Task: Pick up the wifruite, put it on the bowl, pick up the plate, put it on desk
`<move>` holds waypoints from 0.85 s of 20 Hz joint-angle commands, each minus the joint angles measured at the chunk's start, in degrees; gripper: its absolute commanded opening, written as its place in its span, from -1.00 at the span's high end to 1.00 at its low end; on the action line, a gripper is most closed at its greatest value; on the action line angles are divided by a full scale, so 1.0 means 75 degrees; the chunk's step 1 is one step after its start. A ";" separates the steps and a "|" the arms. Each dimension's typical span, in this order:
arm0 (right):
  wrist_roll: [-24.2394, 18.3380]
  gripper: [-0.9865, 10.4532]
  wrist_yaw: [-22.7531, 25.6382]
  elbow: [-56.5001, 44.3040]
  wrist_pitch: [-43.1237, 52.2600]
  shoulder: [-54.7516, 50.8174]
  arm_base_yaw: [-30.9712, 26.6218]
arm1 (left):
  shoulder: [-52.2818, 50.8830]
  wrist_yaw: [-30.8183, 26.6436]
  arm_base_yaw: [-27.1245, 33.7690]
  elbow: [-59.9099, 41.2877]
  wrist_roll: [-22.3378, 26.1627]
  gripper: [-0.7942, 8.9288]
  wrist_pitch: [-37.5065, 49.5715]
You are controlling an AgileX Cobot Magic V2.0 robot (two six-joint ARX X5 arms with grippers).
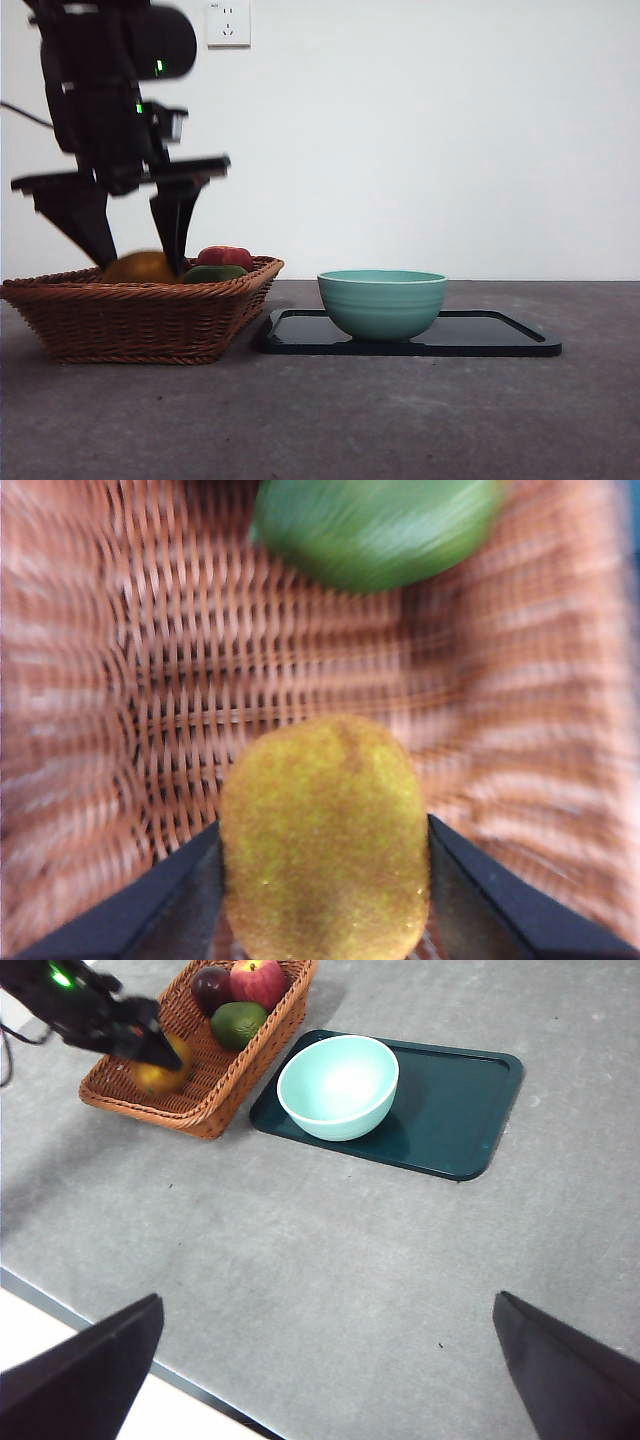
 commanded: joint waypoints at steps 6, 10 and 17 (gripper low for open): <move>0.0085 -0.13 0.0006 0.0067 0.0061 0.0012 0.0061 | 0.0580 0.0009 0.0052 0.0230 0.0169 0.33 0.0146; 0.0085 -0.13 0.0003 0.0067 0.0061 0.0012 0.0061 | 0.0580 0.0009 0.0052 0.0233 0.0169 0.32 0.0143; 0.0085 -0.13 0.0003 0.0067 0.0070 0.0012 0.0061 | 0.0533 0.0009 0.0055 0.0635 0.0318 -0.24 -0.0058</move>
